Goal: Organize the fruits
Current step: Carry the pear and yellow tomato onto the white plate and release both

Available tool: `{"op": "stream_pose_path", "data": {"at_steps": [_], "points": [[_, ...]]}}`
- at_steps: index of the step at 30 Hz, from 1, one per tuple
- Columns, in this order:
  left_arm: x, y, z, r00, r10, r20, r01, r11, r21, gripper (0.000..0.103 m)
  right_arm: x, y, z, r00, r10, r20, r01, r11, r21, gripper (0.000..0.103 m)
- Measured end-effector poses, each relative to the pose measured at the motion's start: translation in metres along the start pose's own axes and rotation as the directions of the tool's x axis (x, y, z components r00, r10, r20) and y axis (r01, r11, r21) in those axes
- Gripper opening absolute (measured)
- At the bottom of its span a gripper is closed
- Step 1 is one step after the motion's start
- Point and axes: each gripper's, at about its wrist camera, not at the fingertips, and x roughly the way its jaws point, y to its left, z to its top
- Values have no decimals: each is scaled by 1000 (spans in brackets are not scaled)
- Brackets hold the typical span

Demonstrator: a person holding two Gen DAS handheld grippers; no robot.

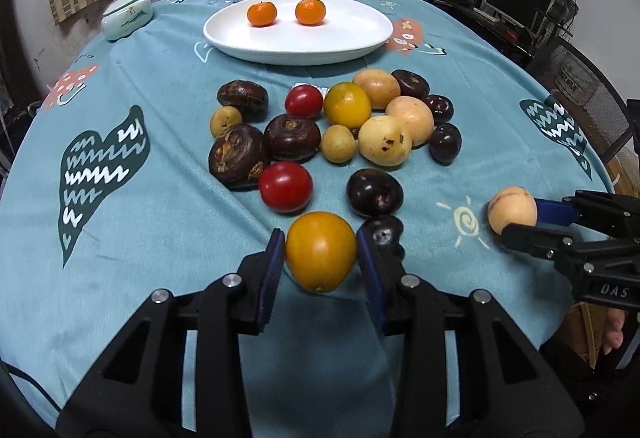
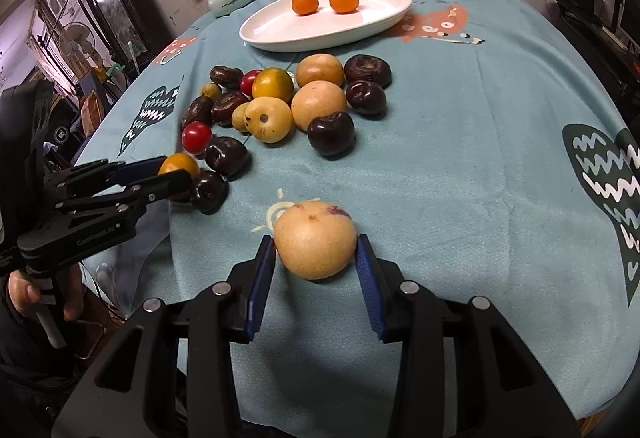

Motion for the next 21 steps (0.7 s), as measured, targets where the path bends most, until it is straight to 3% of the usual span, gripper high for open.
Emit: {"op": "stream_pose_path", "data": {"at_steps": [11,21], "points": [[7,-2,-3,1000,19,12,-19,1000,12,39,13,5,0,999,0,-32,0,1000,-6,42],[-11,8,-9,999,6,52,-3,998,-57,38,7,12,5,1000,14,-9,-14,1000,-27,42]]}}
